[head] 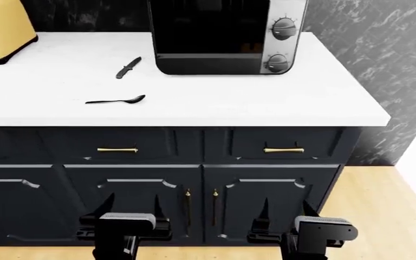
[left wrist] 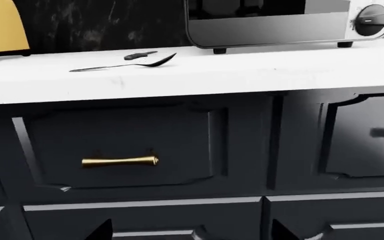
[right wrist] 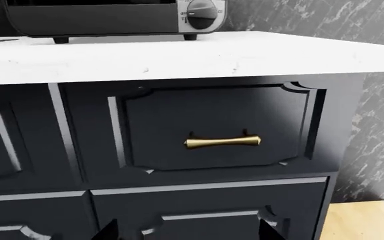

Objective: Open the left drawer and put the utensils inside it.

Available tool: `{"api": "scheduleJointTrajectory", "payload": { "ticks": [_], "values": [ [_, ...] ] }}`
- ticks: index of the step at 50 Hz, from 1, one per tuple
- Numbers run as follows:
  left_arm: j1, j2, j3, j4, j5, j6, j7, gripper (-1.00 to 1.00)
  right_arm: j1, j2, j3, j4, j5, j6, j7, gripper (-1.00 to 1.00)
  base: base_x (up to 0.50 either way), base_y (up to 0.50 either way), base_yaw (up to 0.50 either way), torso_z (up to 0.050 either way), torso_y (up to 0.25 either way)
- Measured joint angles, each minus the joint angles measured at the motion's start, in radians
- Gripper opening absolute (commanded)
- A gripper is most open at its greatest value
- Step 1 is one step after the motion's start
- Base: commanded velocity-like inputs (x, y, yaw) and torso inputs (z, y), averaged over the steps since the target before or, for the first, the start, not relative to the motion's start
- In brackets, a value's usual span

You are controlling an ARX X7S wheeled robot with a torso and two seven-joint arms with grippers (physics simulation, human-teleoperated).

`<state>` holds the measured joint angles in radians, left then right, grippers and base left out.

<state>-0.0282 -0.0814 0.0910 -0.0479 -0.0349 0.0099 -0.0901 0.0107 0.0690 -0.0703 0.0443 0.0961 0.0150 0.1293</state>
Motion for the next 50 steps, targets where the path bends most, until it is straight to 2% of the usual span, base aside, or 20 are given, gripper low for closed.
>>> {"api": "scheduleJointTrajectory", "payload": {
  "ticks": [50],
  "values": [
    [-0.012,-0.045,0.061,-0.014,-0.042,0.004,-0.056,1.00,0.019,0.040,-0.061,0.055,0.069,-0.024,0.041,1.00,0.00,0.50,0.00,0.050,0.000]
  ]
}}
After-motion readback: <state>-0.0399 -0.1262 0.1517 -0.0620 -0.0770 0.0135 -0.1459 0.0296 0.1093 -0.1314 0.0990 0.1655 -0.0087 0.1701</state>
